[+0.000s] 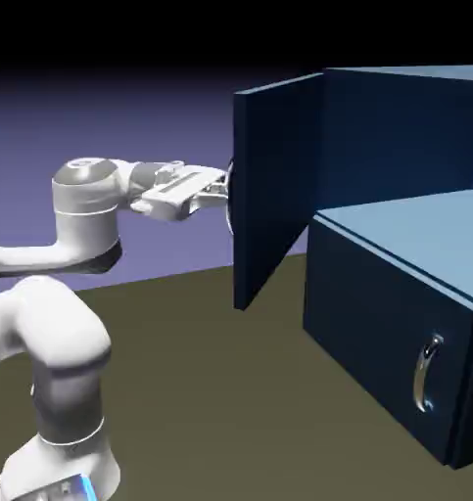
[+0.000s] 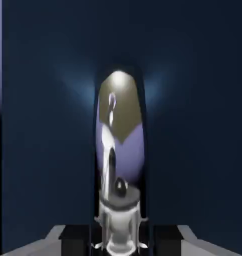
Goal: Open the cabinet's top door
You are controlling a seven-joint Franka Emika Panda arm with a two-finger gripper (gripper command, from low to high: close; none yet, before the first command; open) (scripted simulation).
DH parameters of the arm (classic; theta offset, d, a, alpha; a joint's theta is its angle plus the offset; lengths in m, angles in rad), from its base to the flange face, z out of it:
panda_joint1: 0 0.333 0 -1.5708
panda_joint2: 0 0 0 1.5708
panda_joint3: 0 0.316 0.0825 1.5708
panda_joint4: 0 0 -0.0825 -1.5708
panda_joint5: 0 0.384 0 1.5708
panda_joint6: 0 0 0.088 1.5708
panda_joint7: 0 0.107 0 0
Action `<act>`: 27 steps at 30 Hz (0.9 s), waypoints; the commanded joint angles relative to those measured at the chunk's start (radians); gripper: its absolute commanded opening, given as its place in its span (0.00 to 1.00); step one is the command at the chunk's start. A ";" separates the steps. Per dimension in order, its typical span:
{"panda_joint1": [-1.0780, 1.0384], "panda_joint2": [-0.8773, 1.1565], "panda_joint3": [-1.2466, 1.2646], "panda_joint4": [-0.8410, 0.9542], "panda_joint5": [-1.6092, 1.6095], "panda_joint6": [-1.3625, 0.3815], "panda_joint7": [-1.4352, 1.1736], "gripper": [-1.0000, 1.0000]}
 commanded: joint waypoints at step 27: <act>-0.424 0.356 0.907 0.710 0.729 -0.803 0.050 0.00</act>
